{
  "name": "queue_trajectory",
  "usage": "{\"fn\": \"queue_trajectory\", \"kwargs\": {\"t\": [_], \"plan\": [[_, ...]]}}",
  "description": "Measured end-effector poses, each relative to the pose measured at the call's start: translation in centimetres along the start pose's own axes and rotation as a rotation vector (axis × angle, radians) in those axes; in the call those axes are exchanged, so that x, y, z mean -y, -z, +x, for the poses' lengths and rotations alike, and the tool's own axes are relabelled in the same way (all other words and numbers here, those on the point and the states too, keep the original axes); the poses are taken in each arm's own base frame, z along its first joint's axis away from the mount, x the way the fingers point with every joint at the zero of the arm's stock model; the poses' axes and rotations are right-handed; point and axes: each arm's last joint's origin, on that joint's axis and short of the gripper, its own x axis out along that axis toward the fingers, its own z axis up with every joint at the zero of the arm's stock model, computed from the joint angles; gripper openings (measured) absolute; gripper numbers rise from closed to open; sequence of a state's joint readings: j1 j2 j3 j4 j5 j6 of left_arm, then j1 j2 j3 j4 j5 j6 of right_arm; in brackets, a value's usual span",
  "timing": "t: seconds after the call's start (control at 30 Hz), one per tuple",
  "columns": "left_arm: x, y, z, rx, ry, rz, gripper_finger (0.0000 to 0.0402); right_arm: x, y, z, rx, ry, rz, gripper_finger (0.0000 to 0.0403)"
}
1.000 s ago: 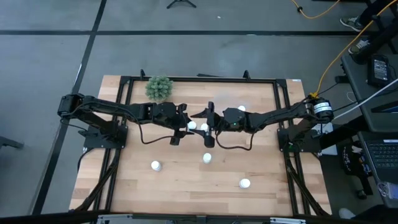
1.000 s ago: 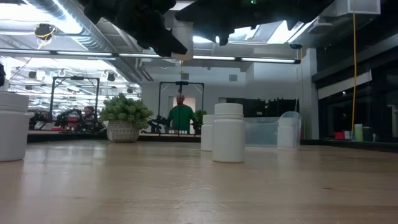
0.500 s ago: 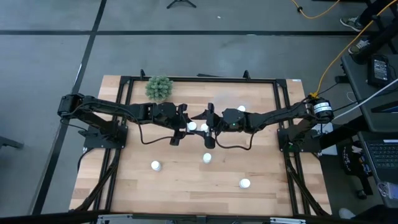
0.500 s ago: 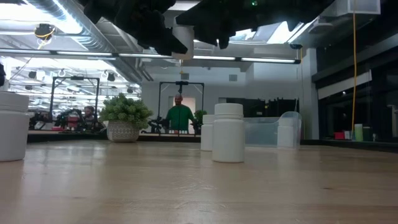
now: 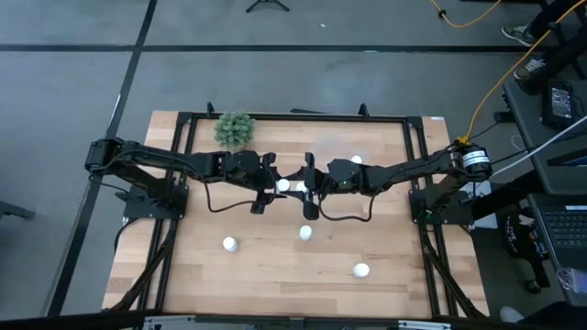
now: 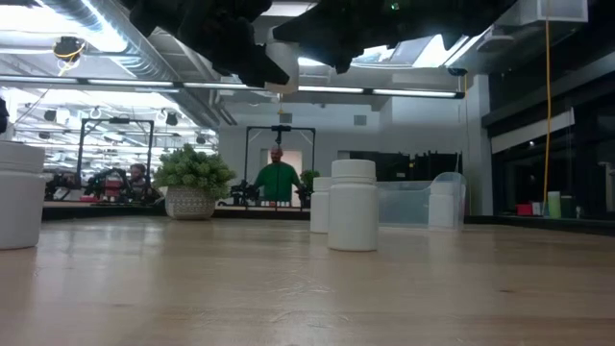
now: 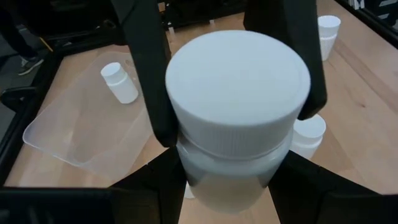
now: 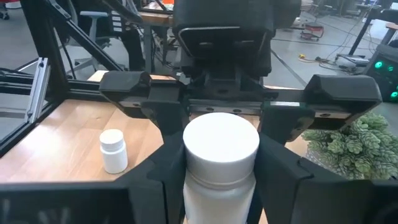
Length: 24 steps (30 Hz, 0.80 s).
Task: Pick and place pill bottles into a basket
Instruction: Put the white pill bottle into the transparent bin
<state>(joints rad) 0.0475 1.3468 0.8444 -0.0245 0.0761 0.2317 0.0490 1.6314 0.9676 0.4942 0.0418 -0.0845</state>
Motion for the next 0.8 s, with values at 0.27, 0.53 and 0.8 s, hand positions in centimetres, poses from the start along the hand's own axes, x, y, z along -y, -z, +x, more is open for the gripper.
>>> {"fn": "queue_trajectory", "kwargs": {"t": [0.27, 0.53, 0.8], "plan": [[0.0, 0.0, 0.0, -0.01, -0.028, 0.013, 0.0204, 0.0, 0.0, 0.0, 0.0, -0.006, -0.002, 0.016], [0.0, -0.1, -1.7, -0.041, -0.053, -0.024, 0.0233, 0.0, 0.0, 0.0, -0.002, -0.009, 0.001, 0.0152], [0.6, -0.5, -6.1, -0.05, -0.016, -0.059, 0.023, 0.0, 0.1, 0.0, -0.009, -0.018, -0.008, 0.0151]]}}
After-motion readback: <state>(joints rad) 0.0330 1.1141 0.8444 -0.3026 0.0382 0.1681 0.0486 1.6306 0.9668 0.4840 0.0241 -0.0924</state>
